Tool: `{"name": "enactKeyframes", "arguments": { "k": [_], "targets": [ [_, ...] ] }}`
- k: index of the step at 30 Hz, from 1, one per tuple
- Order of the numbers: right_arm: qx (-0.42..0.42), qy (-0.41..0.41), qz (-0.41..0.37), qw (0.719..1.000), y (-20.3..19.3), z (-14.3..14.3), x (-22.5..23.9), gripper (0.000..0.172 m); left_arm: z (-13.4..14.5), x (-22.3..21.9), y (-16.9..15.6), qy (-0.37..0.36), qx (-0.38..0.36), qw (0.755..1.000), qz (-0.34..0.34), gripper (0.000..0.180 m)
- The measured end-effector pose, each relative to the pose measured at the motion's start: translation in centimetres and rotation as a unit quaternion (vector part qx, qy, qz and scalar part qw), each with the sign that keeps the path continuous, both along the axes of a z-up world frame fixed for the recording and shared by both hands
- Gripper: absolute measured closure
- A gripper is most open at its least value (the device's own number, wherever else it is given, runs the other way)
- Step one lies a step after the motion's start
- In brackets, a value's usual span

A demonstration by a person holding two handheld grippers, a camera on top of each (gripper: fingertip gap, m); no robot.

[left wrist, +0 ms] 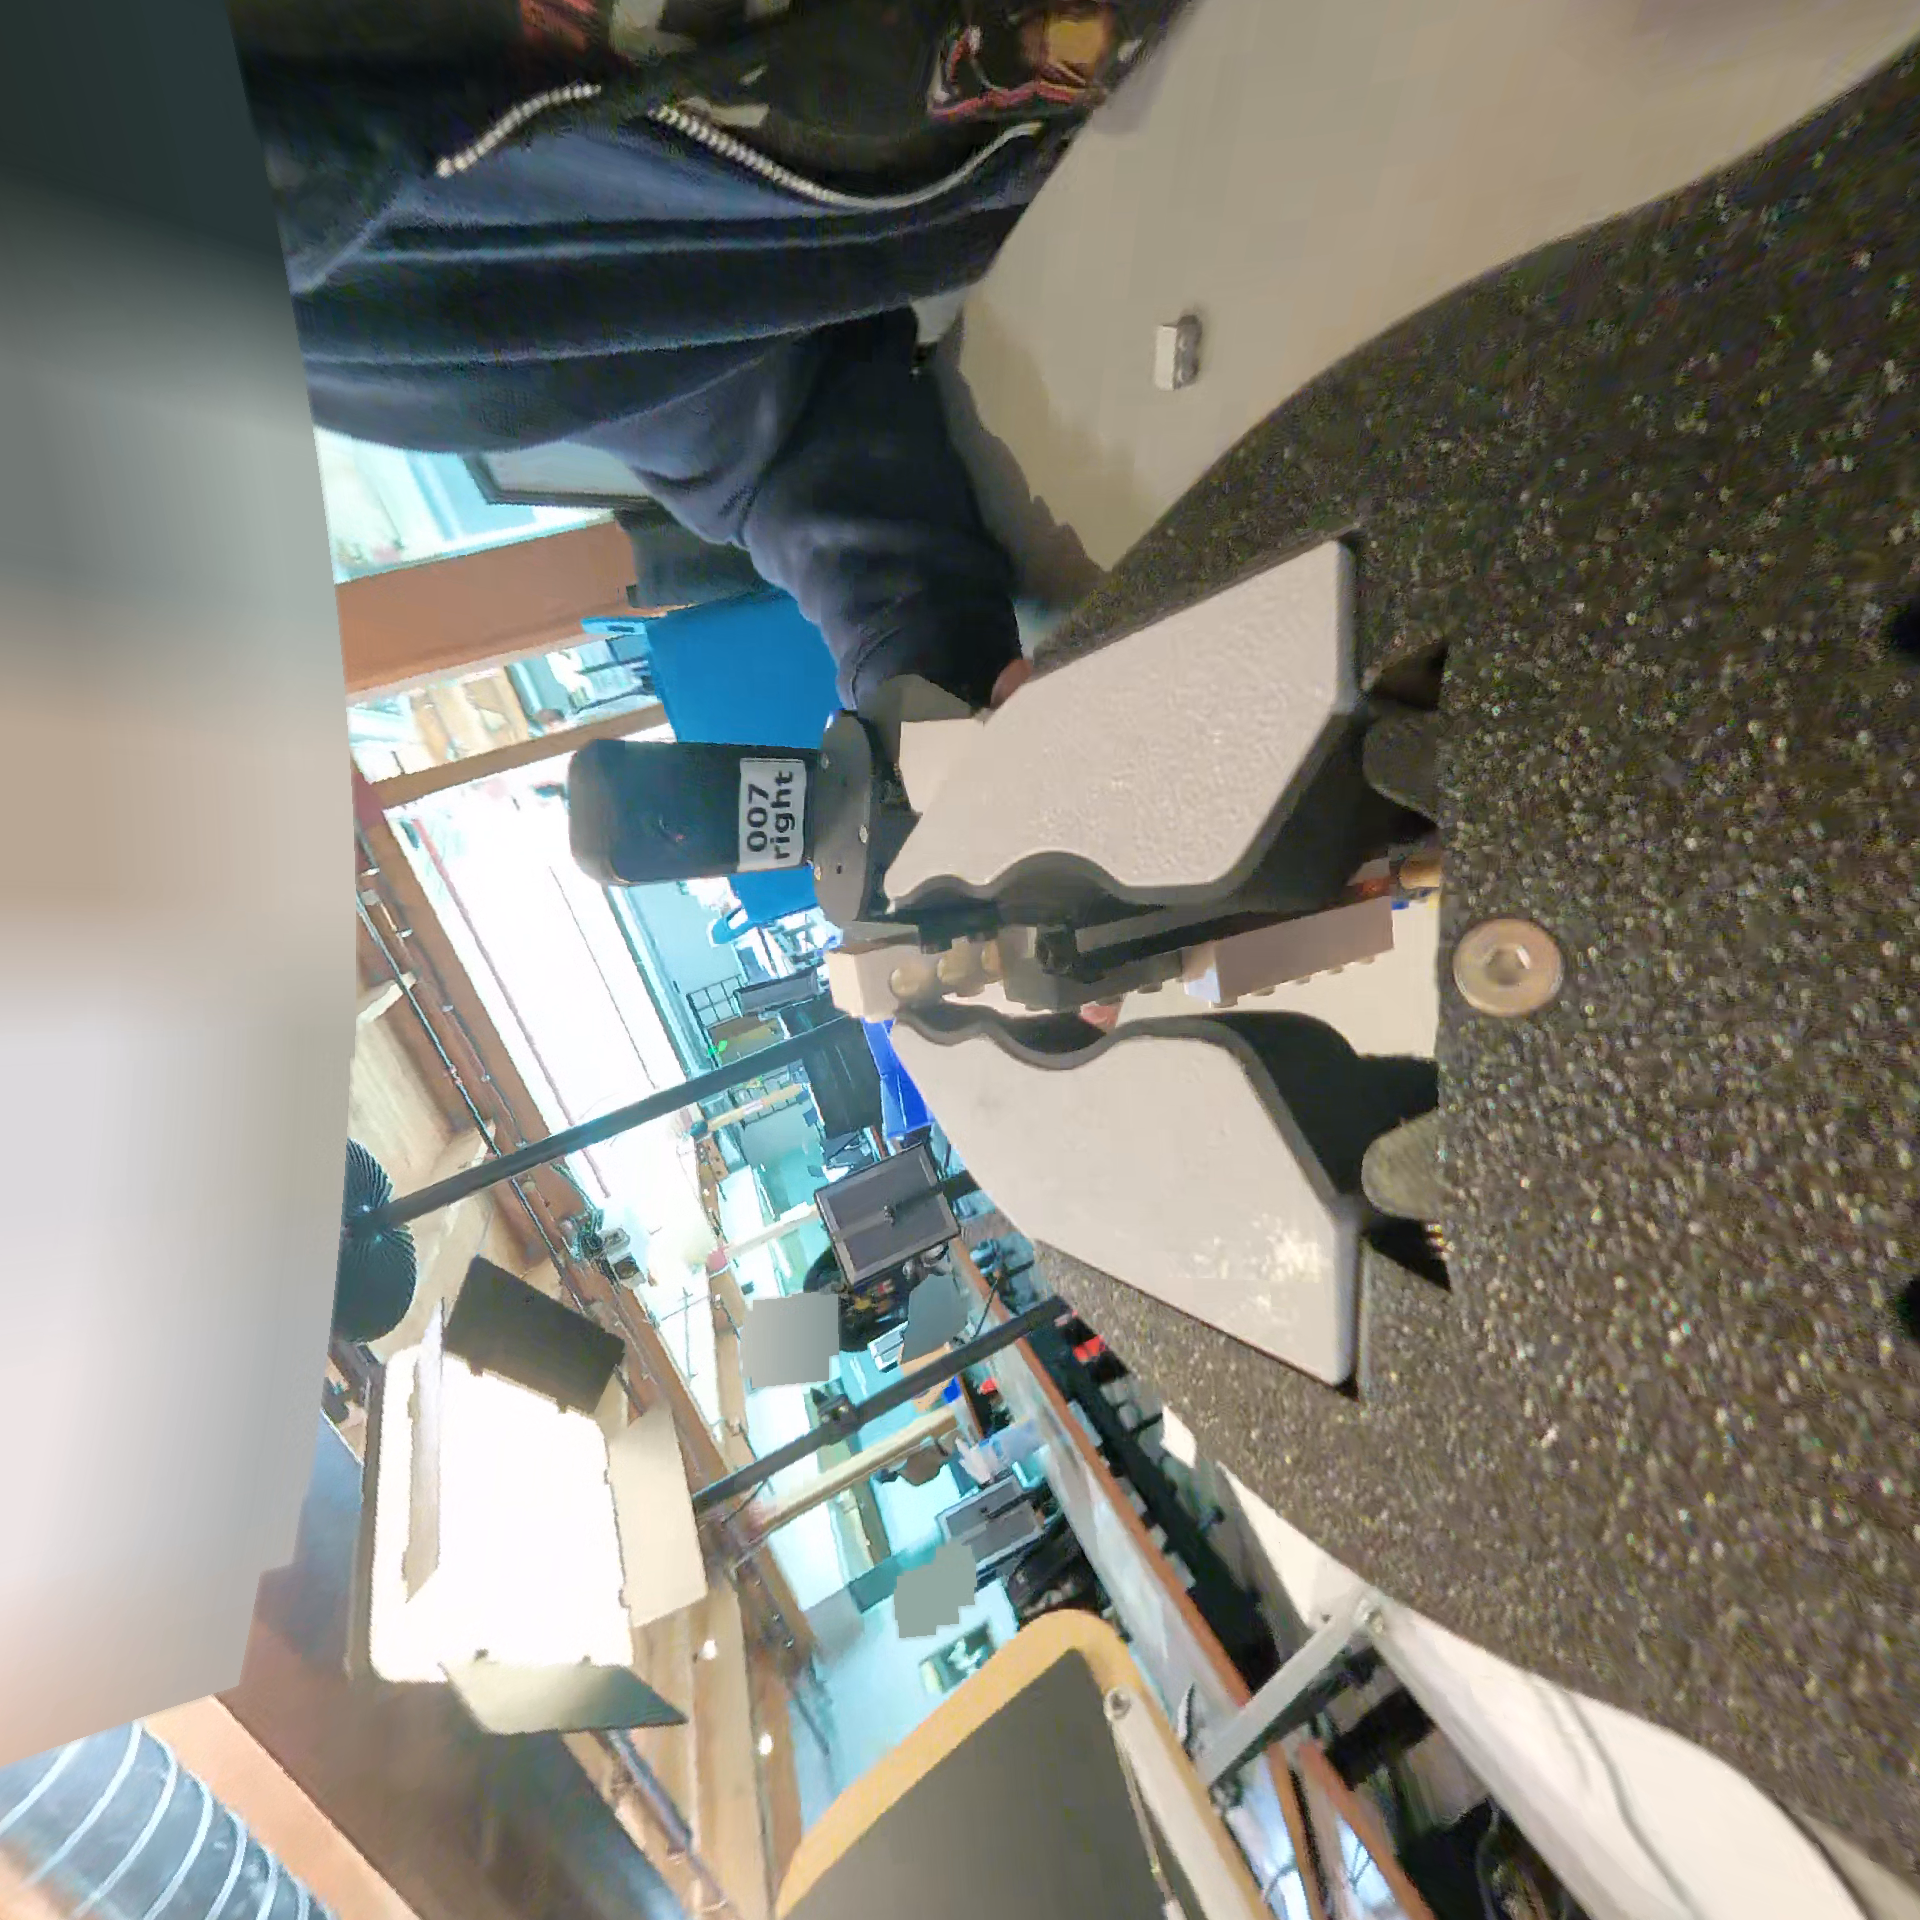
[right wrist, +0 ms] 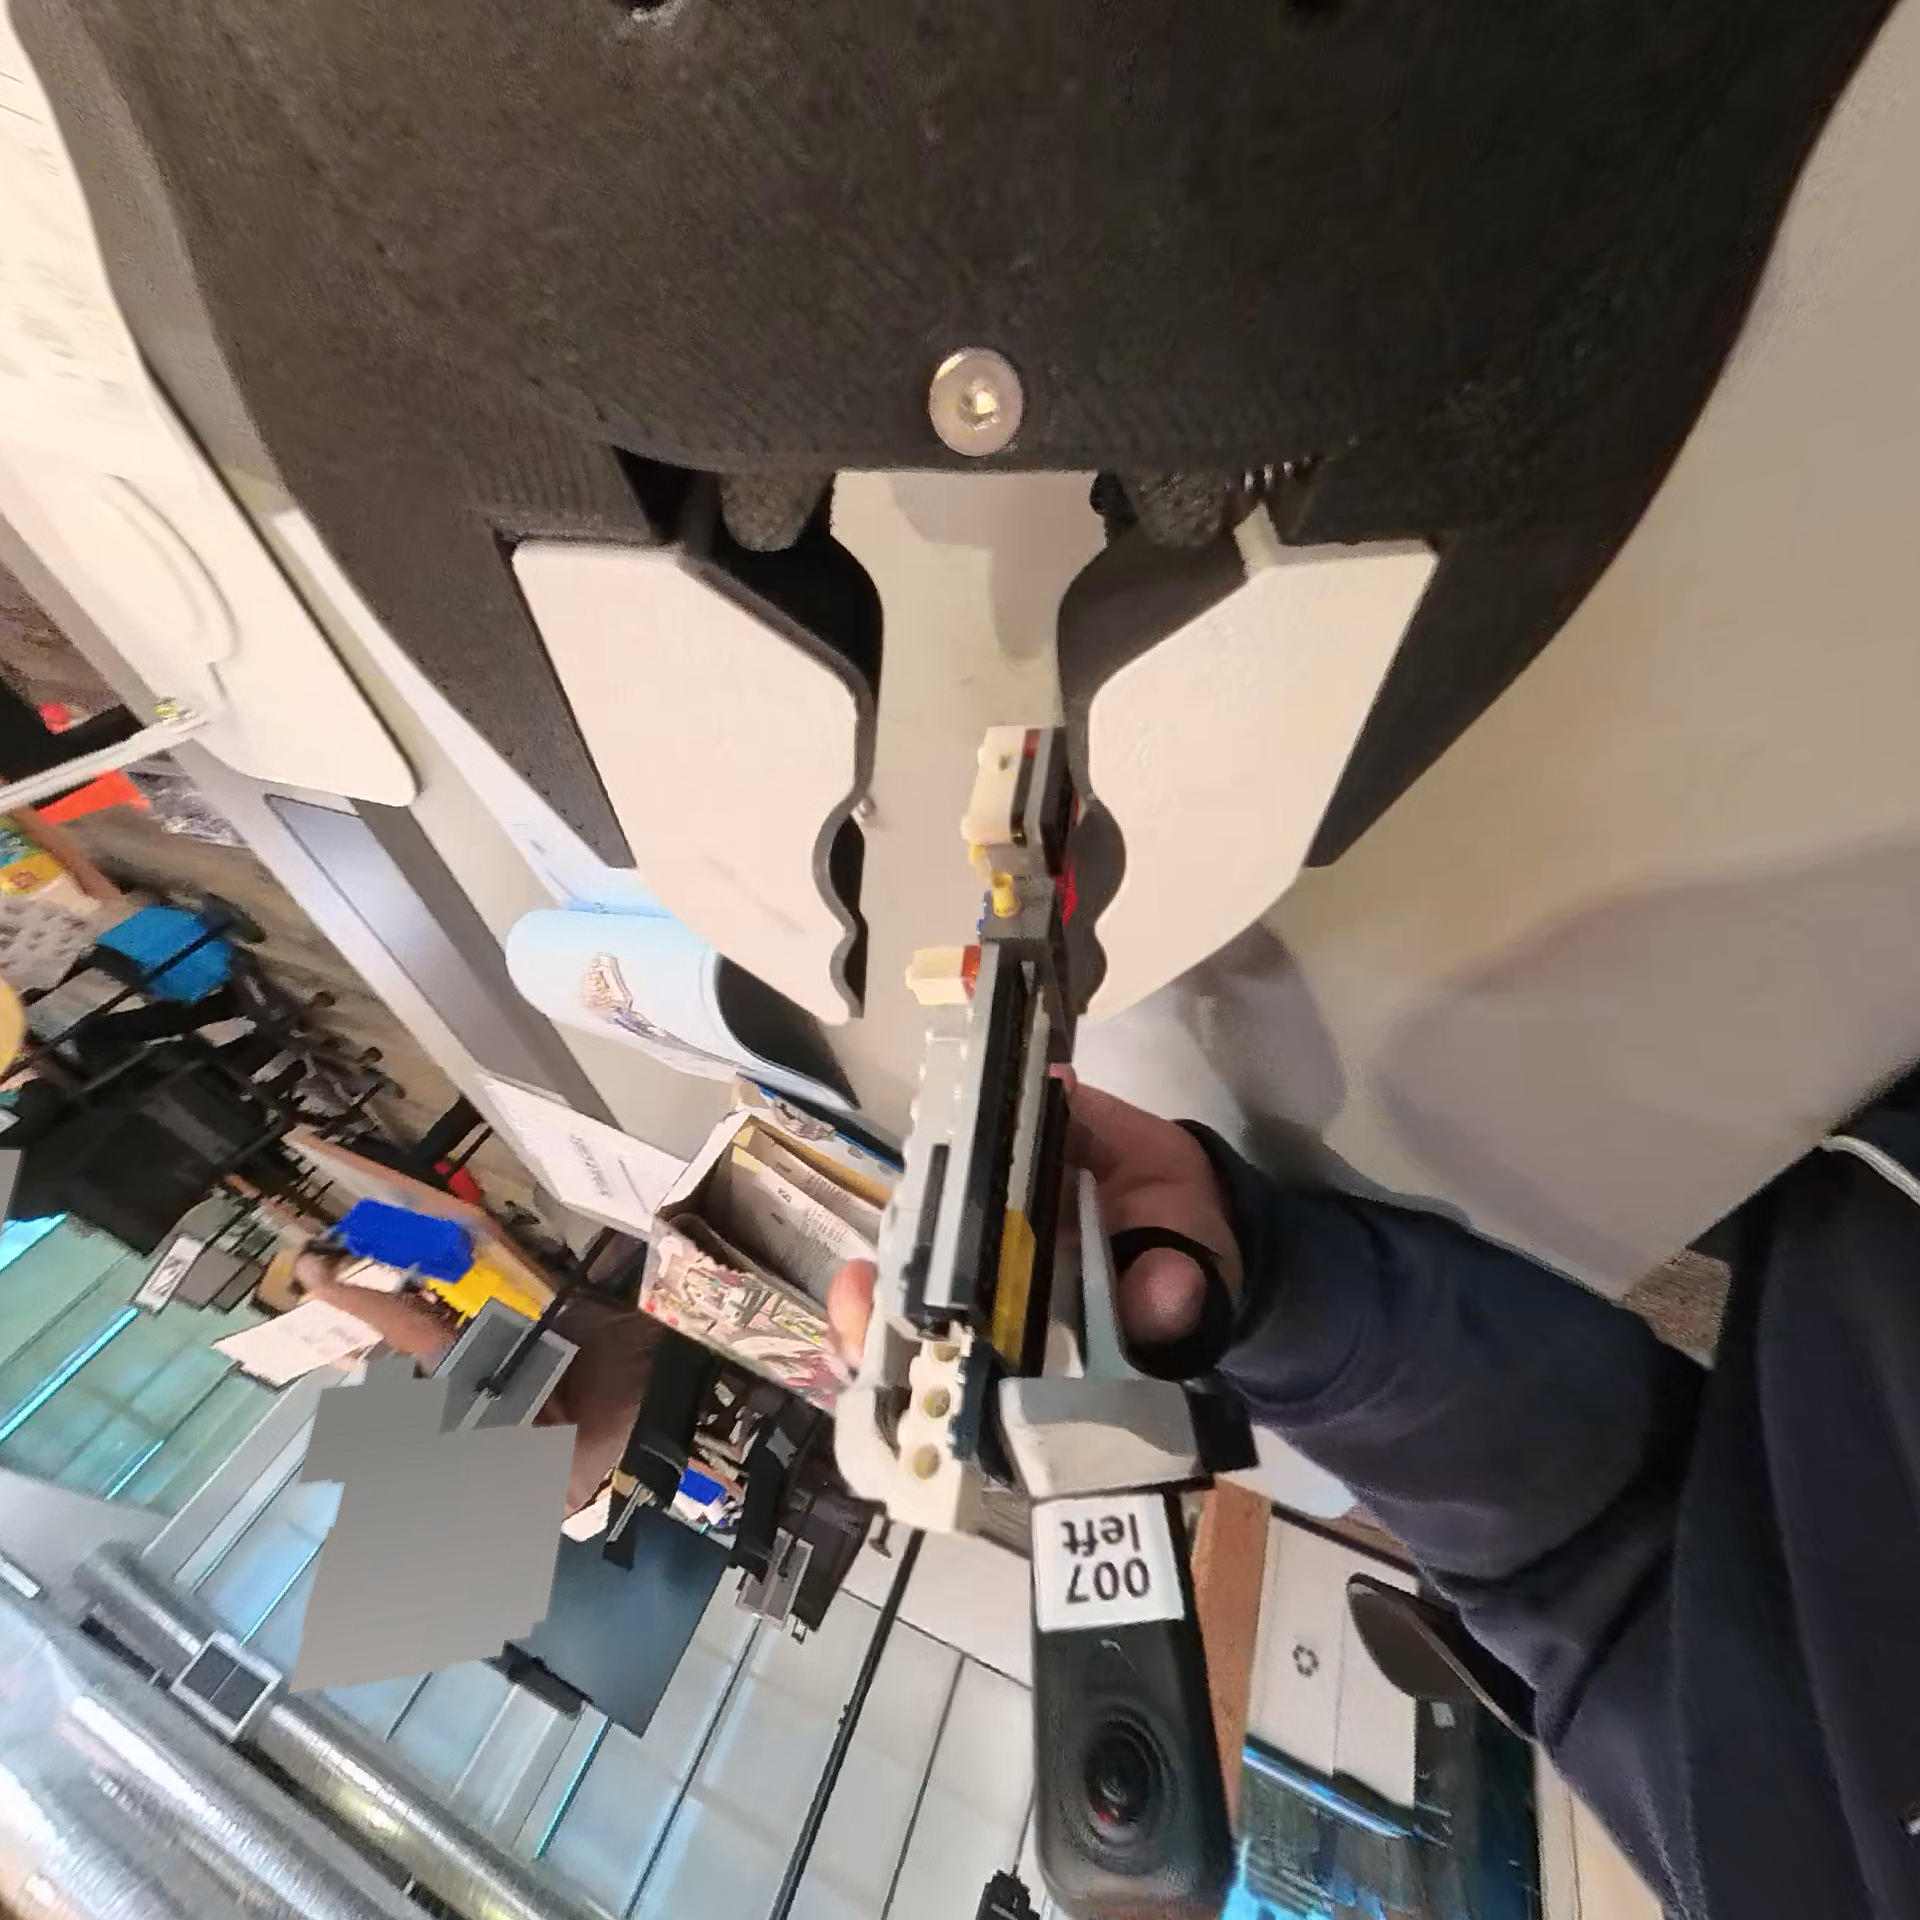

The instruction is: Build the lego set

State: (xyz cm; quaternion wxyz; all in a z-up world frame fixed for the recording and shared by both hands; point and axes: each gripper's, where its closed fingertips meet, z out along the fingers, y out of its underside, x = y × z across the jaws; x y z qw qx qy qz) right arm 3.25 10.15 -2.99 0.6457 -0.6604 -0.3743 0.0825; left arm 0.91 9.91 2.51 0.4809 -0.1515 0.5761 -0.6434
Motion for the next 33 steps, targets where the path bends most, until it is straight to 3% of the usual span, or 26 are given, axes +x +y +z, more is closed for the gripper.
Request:
{"name": "enactKeyframes", "arguments": {
  "k": [7, 19, 24, 33],
  "targets": [
    [-0.033, -0.008, -0.04, 0.999, 1.5, -0.2, 0.4, 0.135, 0.8, 1.0, 2.2, 0.038, -0.093, 0.995, -0.002, 0.164],
    [-0.057, 0.013, -0.041, 0.997, 1.7, -0.5, 0.6, 0.133, 1.7, 0.8, 2.1, 0.041, -0.068, 0.997, -0.012, 0.164],
    [-0.089, 0.053, -0.024, 0.994, 1.2, -1.0, 0.4, 0.129, 2.9, 0.9, 1.7, 0.04, -0.078, 0.995, -0.044, 0.164],
    [-0.082, 0.041, -0.048, 0.995, 1.7, -0.8, 0.1, 0.135, 3.9, 1.8, 2.1, 0.03, -0.117, 0.99, -0.079, 0.165]
  ]
}}
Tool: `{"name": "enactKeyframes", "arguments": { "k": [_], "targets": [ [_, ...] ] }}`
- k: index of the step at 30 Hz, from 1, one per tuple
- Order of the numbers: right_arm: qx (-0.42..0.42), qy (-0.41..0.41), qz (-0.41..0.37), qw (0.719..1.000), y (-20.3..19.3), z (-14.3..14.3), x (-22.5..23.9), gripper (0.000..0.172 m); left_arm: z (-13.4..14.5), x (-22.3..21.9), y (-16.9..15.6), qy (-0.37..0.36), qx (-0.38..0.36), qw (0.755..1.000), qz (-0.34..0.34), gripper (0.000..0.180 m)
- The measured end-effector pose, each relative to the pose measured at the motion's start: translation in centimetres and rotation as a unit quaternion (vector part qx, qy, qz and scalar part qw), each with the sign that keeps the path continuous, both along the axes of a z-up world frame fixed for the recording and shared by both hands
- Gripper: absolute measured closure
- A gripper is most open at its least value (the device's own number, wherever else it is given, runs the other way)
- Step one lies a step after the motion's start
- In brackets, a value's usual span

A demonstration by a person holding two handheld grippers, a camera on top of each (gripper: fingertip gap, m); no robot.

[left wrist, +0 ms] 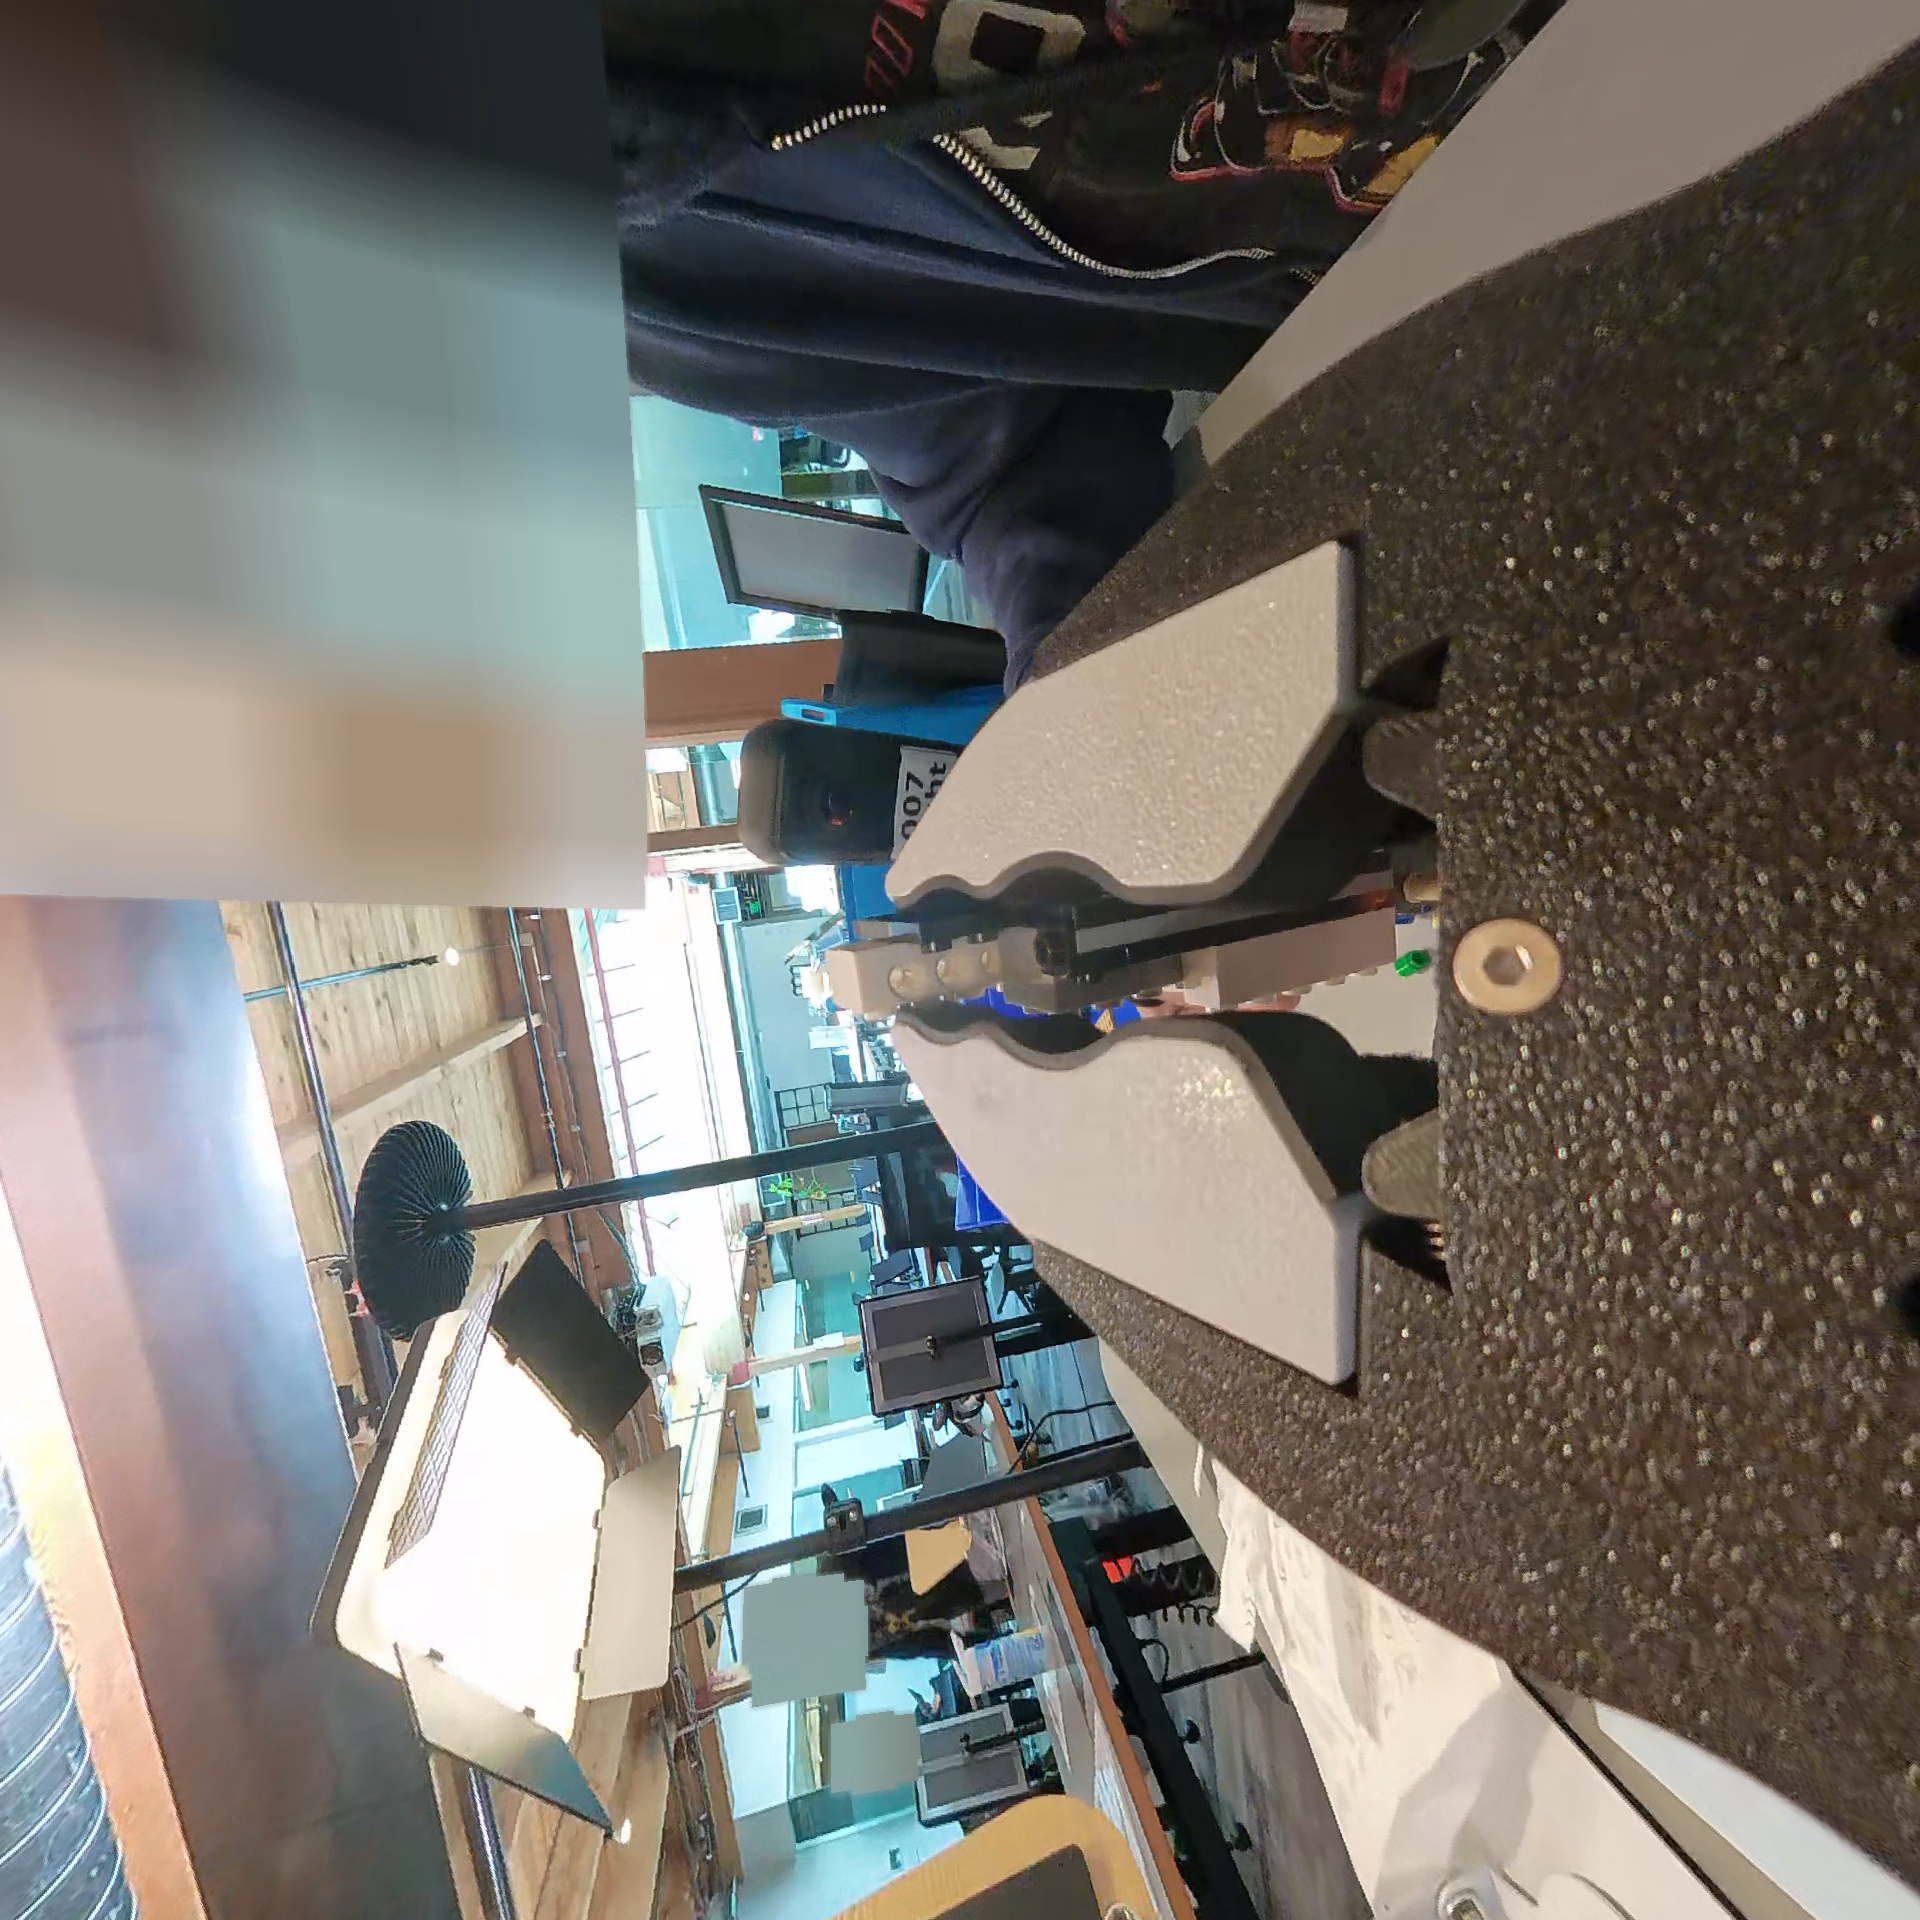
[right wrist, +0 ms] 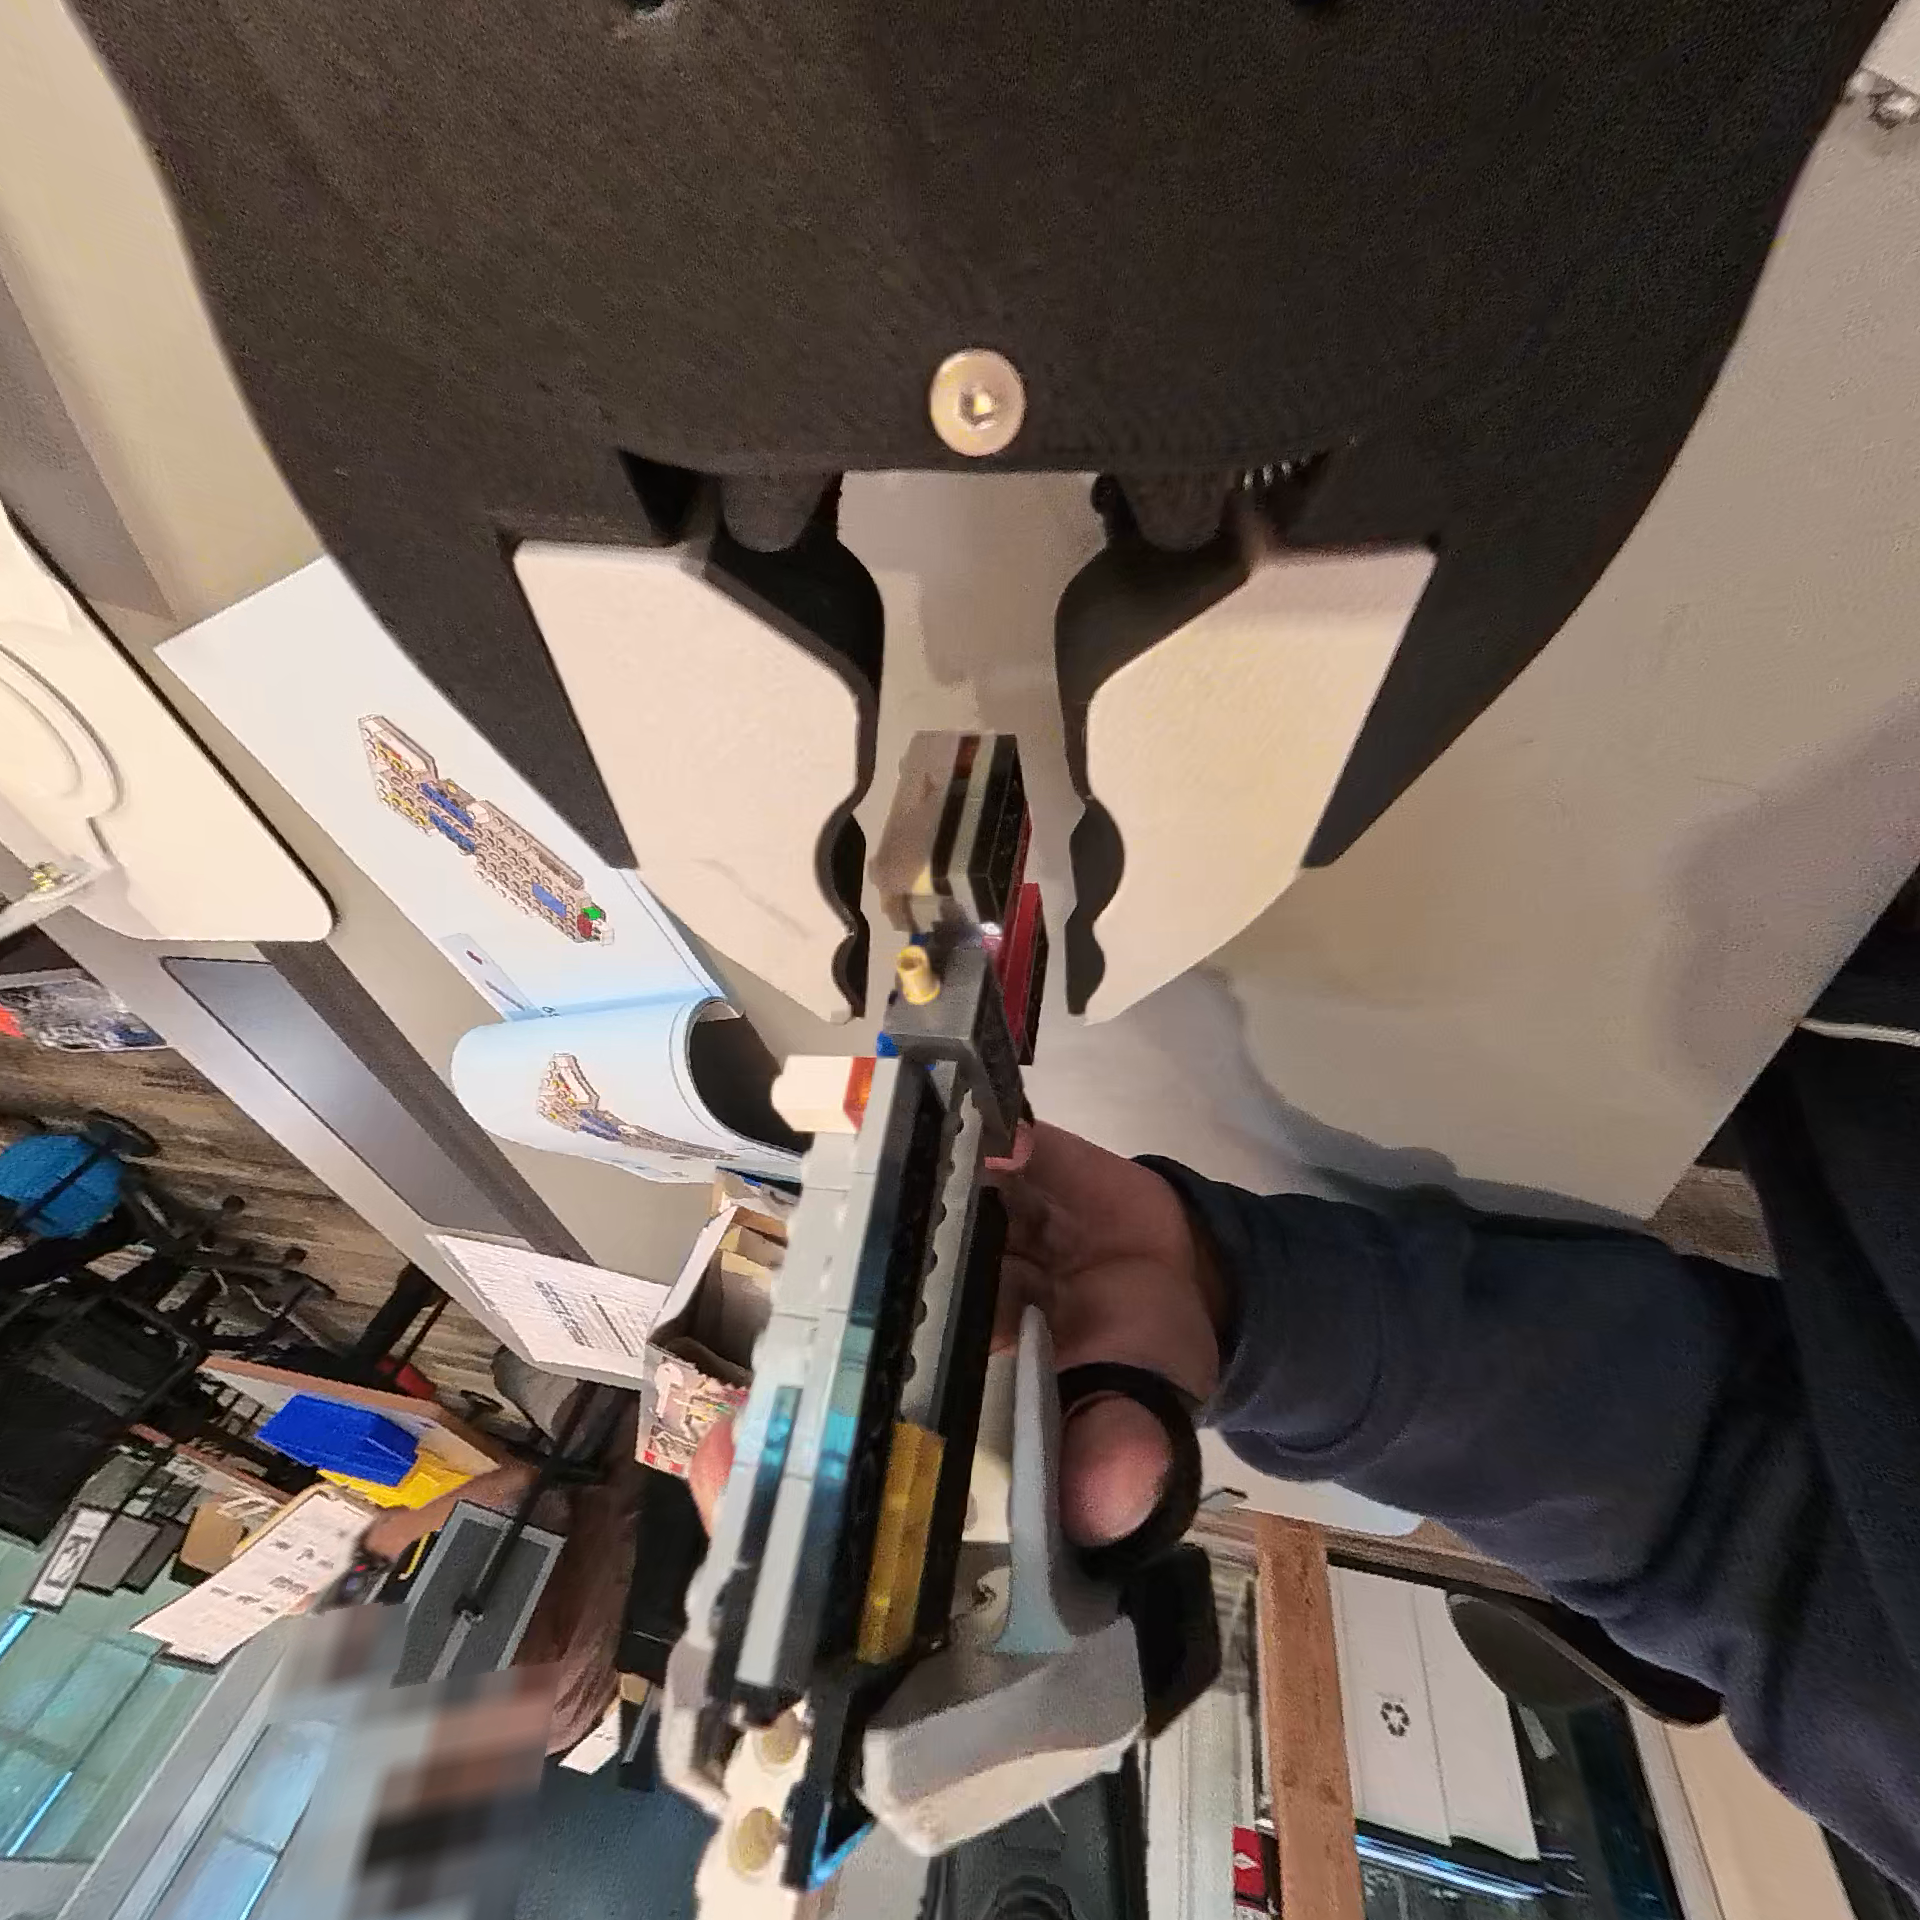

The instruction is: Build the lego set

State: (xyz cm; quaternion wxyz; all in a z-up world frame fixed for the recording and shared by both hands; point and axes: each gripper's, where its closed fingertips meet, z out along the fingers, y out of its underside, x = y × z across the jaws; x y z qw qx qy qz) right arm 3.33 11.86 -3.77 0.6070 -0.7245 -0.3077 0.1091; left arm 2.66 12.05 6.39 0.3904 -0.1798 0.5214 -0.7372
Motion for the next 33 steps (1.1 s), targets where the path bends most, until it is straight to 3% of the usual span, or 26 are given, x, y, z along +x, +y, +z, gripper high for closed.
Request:
{"name": "enactKeyframes", "arguments": {
  "k": [18, 33],
  "targets": [
    [0.011, 0.027, -0.011, 1.0, 0.4, 0.4, 0.2, 0.151, -0.4, 0.4, -0.7, -0.002, 0.021, 1.0, -0.02, 0.164],
    [0.031, 0.077, -0.013, 0.996, 0.3, 1.0, 0.6, 0.152, -0.3, 1.4, -0.3, 0.019, 0.038, 0.998, 0.044, 0.154]
  ]
}}
